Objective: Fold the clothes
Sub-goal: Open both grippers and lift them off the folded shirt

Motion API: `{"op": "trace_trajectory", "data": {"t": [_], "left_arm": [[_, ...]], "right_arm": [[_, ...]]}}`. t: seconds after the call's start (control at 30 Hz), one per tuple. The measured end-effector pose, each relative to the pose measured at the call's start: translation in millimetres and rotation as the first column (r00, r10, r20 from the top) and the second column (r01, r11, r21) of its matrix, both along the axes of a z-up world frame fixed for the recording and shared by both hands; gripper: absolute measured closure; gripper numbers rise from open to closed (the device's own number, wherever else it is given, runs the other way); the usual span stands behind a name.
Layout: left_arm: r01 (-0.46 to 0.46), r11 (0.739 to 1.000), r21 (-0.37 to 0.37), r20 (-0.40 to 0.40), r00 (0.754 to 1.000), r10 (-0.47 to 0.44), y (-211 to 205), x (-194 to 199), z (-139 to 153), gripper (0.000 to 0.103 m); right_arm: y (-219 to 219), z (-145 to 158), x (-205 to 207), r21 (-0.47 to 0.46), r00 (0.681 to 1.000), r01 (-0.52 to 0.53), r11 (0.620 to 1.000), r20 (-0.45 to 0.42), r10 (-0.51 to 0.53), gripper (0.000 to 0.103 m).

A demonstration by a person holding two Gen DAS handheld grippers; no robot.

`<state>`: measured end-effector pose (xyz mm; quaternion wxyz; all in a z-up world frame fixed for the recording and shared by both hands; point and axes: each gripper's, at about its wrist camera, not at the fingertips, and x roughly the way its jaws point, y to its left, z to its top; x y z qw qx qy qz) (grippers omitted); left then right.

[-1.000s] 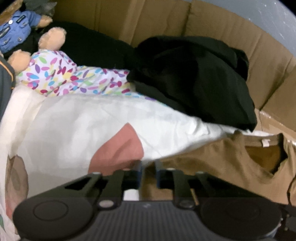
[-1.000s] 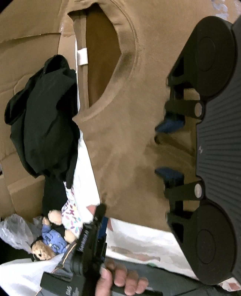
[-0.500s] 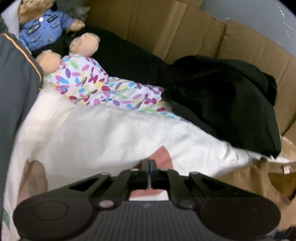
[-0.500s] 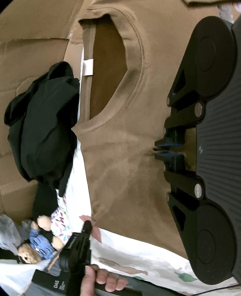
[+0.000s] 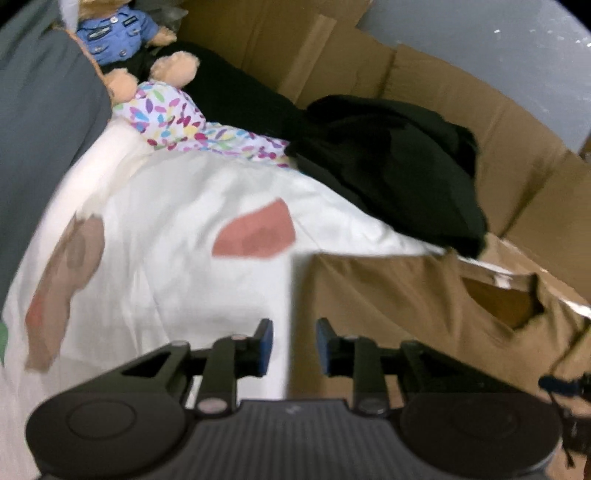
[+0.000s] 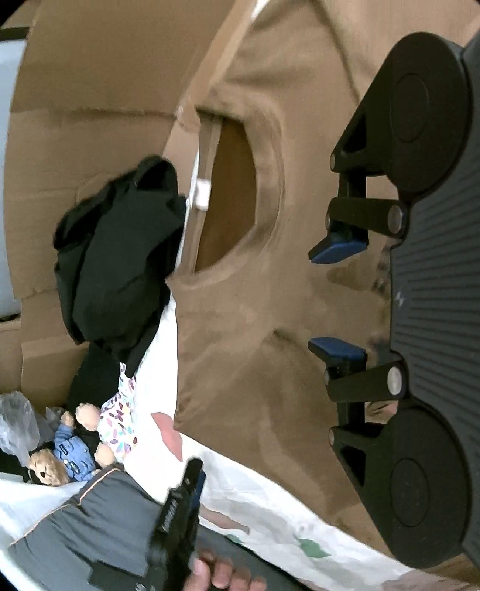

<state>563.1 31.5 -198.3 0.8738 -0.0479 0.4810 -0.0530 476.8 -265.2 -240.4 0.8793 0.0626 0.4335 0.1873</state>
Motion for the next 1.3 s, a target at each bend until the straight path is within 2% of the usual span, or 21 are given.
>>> {"op": "trace_trajectory", "data": {"t": [0.13,0.27,0.5,0.63,0.73,0.87,0.97,1.03,1.17,1.3], "left_arm": [[0.028,0.999,-0.038,-0.017,0.999,-0.029,-2.7,-38.5,0.9,0.075],[0.042,0.998,-0.041,-0.043,0.998,-0.044,-5.8,-70.9,-9.7,0.072],[0.029,0.999,-0.044,-0.046,0.998,-0.031,-10.5,-95.8,-20.8,0.067],[0.043,0.998,-0.042,-0.038,0.998,-0.045,-18.7,-102.2,-26.7,0.061],[0.071,0.997,-0.019,-0.072,0.995,-0.072,-27.0,-108.7,-40.3,0.059],[0.065,0.998,0.007,-0.103,0.993,-0.063,-25.7,-119.8,-52.8,0.059],[0.059,0.998,0.002,-0.102,0.993,-0.059,-20.4,-130.7,-49.2,0.055],[0.063,0.998,0.01,-0.098,0.993,-0.062,-18.5,-134.9,-43.2,0.054],[0.053,0.999,0.0,-0.086,0.995,-0.053,-7.2,-143.7,-12.8,0.053],[0.049,0.999,-0.013,-0.045,0.998,-0.049,8.0,-146.3,35.5,0.049]], "right_arm": [[-39.0,18.0,-21.0,-0.051,1.0,0.026,0.998,0.018,-0.025,0.054],[-75.5,28.5,-40.7,-0.117,1.0,0.023,0.993,0.02,-0.021,0.054],[-123.3,37.6,-77.6,-0.25,0.999,0.005,0.968,0.035,0.003,0.054],[-143.6,29.5,-95.9,-0.285,0.999,0.038,0.958,0.013,-0.036,0.054],[-153.4,13.8,-106.7,-0.312,0.996,0.076,0.947,-0.019,-0.087,0.054],[-151.5,-5.5,-117.6,-0.35,0.994,0.068,0.934,-0.06,-0.095,0.054],[-146.3,-17.7,-125.0,-0.365,0.989,0.064,0.929,-0.099,-0.107,0.054],[-144.1,-15.0,-129.9,-0.359,0.986,0.071,0.931,-0.114,-0.119,0.053],[-141.4,4.7,-146.3,-0.345,0.985,0.075,0.936,-0.122,-0.124,0.052],[-145.9,52.3,-163.9,-0.329,0.987,0.072,0.942,-0.11,-0.113,0.041]]}}
